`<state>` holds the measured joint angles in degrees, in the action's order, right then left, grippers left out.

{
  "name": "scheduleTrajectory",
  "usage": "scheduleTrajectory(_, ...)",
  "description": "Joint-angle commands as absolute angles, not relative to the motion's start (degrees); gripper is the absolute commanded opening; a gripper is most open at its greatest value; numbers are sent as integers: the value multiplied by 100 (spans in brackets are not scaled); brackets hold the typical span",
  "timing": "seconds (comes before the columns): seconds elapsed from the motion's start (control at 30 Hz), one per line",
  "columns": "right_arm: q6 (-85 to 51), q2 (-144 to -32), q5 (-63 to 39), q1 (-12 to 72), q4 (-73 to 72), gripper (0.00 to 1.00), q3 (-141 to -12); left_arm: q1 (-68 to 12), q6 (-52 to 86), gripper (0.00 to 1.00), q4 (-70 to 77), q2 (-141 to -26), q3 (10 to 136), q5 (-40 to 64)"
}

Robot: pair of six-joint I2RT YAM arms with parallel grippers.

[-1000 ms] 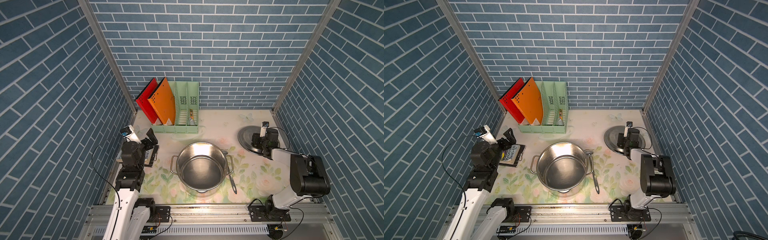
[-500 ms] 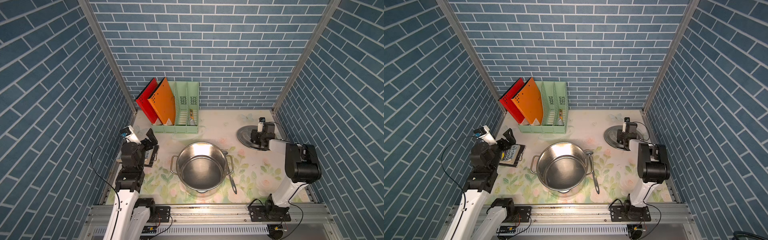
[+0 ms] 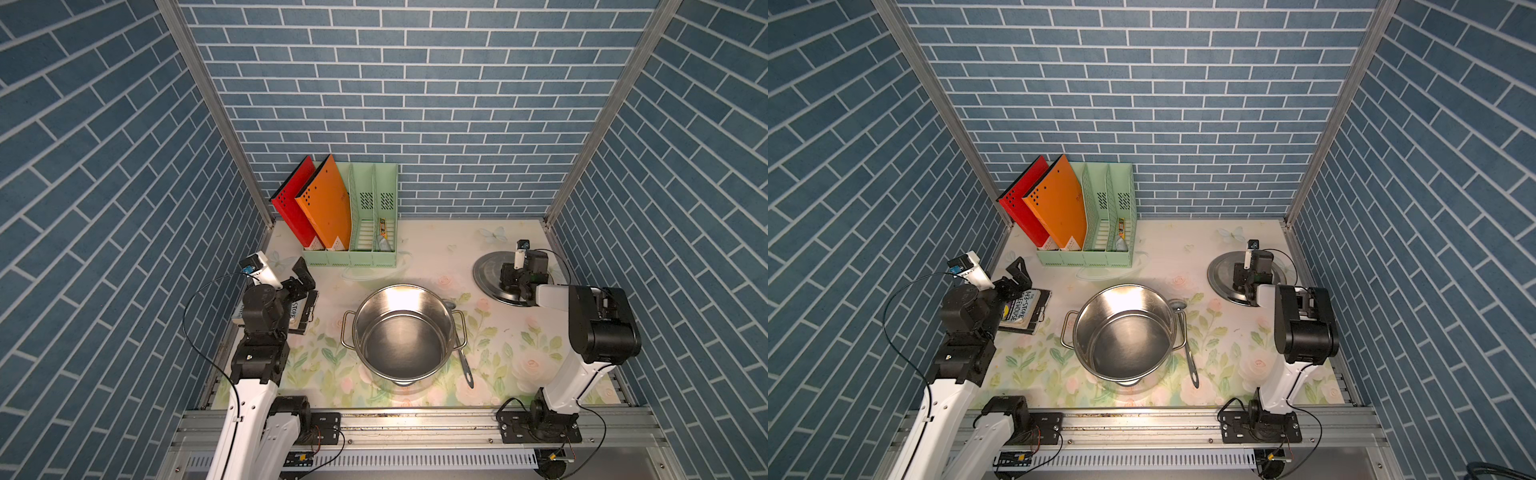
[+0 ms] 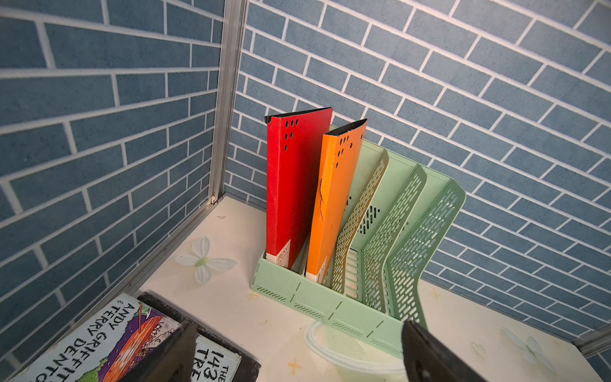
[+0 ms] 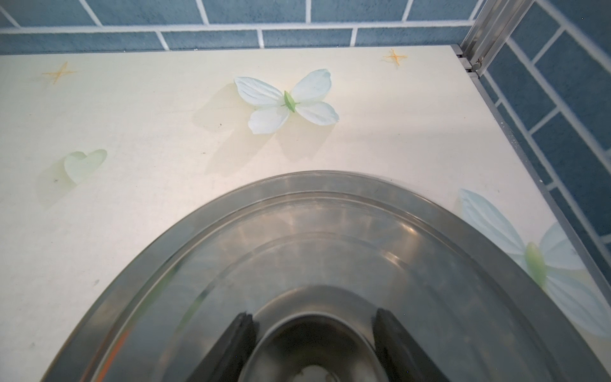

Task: Stir the soup with a spoon
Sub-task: Place the lid at the center of the board.

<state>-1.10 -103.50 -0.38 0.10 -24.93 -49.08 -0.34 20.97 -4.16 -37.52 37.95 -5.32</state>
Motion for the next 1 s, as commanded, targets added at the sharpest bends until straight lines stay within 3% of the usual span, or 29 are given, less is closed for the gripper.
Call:
scheduleTrajectory(0.0,-104,-10499,87,-9,-2284,51,-4871,-9,2076,100,-338,-3722,3723,-577)
scheduleTrajectory(0.17,-140,-10512,166,-9,-2268,62,-4883,-9,2063,100,-343,-3709,3718,-597)
scheduleTrajectory(0.43,-152,-10538,154,-9,-2176,67,-4943,-9,2061,100,-350,-3698,3718,-597)
scheduleTrajectory(0.63,-85,-10406,169,-9,-2095,79,-4936,-9,2052,100,-338,-3712,3722,-606)
scheduleTrajectory(0.8,-62,-9592,248,-9,-1763,85,-4929,-9,2055,100,-334,-3761,3760,-568)
scheduleTrajectory(0.97,-266,-8473,19,60,-1219,83,-4778,-9,2031,100,-330,-3733,3762,-615)
